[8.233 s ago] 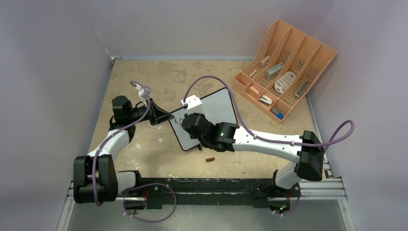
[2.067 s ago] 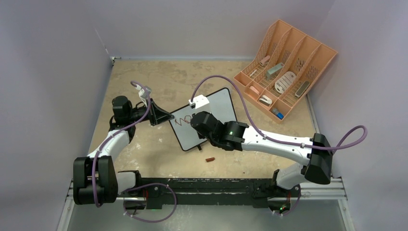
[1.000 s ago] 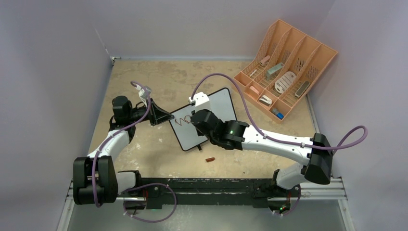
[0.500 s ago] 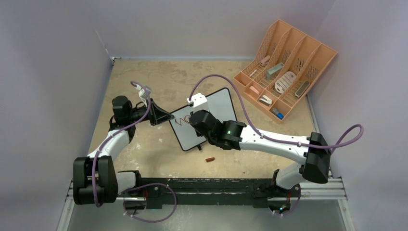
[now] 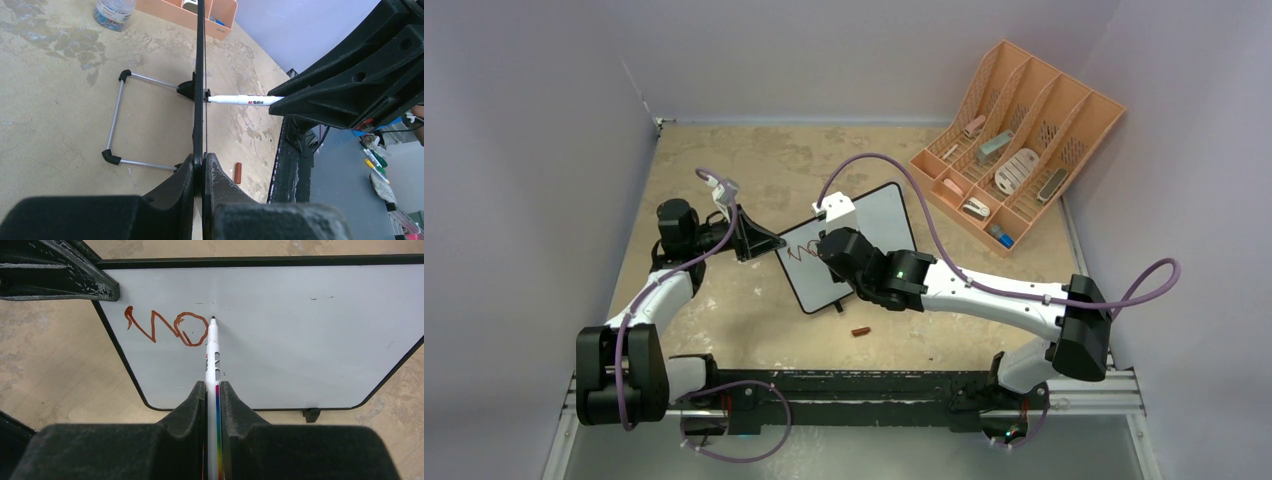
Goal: Write a sentence on the whiteboard
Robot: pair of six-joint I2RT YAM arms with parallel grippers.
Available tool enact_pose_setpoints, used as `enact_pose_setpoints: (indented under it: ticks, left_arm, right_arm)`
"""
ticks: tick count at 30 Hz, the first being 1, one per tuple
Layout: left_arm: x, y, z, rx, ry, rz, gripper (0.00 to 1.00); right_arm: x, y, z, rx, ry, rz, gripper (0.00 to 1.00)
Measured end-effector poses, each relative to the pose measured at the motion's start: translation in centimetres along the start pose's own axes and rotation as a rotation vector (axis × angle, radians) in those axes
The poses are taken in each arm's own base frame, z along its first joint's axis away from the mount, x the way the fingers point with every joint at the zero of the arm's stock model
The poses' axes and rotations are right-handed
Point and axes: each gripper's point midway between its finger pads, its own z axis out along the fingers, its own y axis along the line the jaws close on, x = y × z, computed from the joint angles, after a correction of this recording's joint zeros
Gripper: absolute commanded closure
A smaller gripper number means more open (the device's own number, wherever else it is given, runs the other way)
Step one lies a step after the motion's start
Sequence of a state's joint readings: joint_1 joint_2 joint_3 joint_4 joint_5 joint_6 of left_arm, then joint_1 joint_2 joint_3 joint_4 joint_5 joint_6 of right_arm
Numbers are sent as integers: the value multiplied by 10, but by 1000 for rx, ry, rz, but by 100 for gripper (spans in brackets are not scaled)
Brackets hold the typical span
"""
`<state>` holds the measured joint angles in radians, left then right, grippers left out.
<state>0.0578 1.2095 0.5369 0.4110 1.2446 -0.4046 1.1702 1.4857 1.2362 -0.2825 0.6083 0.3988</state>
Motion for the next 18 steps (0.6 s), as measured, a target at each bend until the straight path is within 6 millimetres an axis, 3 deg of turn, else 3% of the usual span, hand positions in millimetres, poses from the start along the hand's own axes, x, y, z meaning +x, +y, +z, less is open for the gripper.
enact_pose_setpoints:
  ticks: [10, 18]
  left_arm:
    - [0, 0, 0, 0, 0, 2, 100]
    - [0, 0, 0, -2, 1, -1, 100]
  right_arm:
    - [5, -2, 0, 5, 14, -4, 100]
    - [22, -7, 0, 17, 53, -16, 100]
